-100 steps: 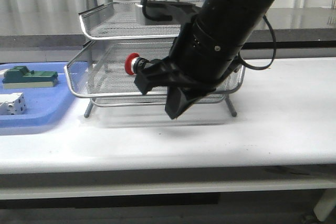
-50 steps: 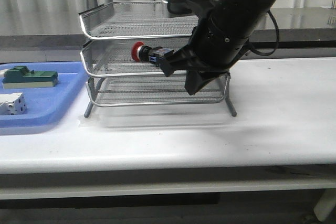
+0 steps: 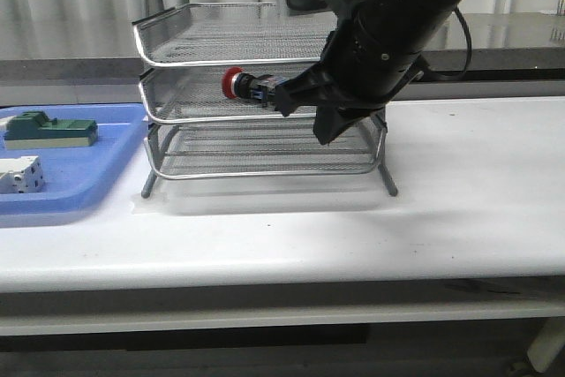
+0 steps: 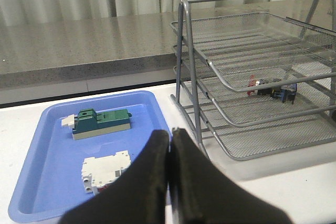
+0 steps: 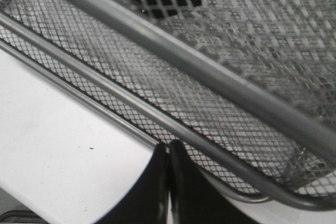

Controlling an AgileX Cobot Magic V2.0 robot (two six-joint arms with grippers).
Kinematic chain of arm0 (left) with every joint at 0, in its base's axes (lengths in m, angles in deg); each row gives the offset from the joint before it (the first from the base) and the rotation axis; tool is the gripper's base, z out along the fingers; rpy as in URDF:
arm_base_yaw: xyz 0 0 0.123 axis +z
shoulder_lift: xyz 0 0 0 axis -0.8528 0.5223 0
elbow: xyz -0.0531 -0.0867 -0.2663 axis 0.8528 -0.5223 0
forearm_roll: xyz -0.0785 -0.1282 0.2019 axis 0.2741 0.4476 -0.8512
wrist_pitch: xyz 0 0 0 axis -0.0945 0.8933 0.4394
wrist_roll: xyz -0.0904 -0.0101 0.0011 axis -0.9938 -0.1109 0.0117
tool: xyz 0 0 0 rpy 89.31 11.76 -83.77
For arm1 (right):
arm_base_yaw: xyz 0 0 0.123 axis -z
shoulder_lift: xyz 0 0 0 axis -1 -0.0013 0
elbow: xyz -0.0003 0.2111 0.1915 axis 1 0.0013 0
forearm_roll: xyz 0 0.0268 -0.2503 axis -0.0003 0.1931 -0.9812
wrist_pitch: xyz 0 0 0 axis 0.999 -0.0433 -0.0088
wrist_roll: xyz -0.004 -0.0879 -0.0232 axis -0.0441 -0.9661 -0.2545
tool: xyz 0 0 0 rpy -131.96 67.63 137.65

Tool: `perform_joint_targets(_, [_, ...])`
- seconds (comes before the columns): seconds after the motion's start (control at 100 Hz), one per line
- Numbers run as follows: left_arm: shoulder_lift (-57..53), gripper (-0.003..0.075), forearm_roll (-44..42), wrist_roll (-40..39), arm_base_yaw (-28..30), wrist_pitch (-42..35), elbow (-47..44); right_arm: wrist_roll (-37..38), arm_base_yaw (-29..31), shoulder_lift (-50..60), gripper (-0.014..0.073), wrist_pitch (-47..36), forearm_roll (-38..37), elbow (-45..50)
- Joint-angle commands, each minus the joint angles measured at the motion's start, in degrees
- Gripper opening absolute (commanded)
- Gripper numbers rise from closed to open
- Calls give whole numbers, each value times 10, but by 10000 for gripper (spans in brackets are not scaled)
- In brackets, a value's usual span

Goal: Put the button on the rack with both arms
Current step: 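Withdraw the right gripper up and away from the rack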

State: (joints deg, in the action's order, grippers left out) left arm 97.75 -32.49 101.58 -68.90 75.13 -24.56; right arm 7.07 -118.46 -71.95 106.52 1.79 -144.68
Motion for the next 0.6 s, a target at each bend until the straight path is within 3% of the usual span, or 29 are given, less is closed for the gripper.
perform_joint_targets(0.0, [3,-20,6,-5,2,-45,16,-4,-2,46,-57,-6,11,-20])
perform_joint_targets(0.18, [3,-20,6,-5,2,-45,16,-4,-1,84,-57,50,20,-10])
perform_joint_targets(0.41, [3,-20,6,-5,2,-45,16,2,7,169,-57,43,20,44])
perform_joint_targets(0.59, [3,-20,6,-5,2,-45,16,8,51,257,-57,26,20,107])
